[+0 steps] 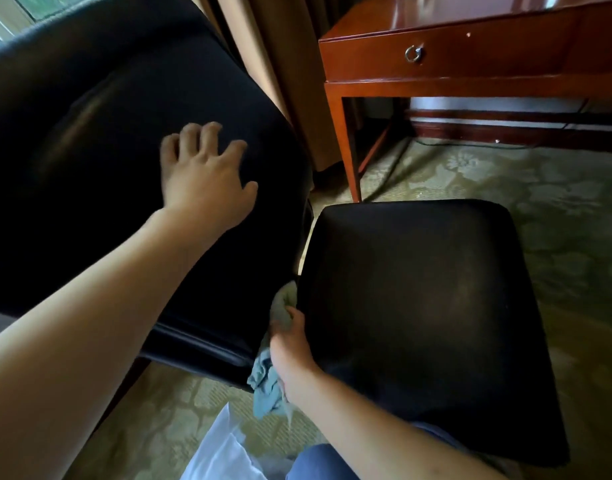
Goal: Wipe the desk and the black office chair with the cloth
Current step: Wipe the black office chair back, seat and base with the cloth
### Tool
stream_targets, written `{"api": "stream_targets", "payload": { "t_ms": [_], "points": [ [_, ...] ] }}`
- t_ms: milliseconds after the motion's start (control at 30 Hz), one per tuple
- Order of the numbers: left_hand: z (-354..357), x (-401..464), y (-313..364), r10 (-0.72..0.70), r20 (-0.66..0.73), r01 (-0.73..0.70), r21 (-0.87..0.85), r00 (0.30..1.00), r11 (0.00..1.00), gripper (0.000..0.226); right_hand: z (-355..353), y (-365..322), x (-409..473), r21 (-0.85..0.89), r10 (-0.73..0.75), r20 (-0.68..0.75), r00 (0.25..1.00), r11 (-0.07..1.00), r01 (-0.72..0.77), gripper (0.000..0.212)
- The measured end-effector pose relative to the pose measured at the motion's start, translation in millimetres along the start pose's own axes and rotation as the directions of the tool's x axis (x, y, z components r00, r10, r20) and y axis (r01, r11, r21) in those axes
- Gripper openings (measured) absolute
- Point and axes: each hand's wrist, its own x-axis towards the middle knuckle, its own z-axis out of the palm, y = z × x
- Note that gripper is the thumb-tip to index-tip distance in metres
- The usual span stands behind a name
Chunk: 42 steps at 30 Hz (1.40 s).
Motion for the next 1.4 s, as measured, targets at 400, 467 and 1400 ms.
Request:
{"api": "stream_targets", "payload": {
  "t_ms": [400, 467, 1400],
  "points": [
    [62, 94, 43, 0.205, 0.074, -0.215, 0.194, 0.976, 0.957, 0.052, -14, -159, 131, 0.049, -0.19, -0.013, 0.982, 0.981, 0.19, 0.047],
    [63, 109, 44, 0.204, 0.071, -0.215, 0.22, 0.976, 0.951, 0.049, -11, -134, 124, -0.052, -0.316, -0.031, 0.948, 0.948, 0.314, 0.048],
    [75, 142, 47, 0.067, 0.168, -0.103, 0.218, 0.984, 0.97, 0.056, -21, -123, 255, 0.228, 0.133, 0.089, 0.987, 0.962, -0.15, 0.048]
  ]
}}
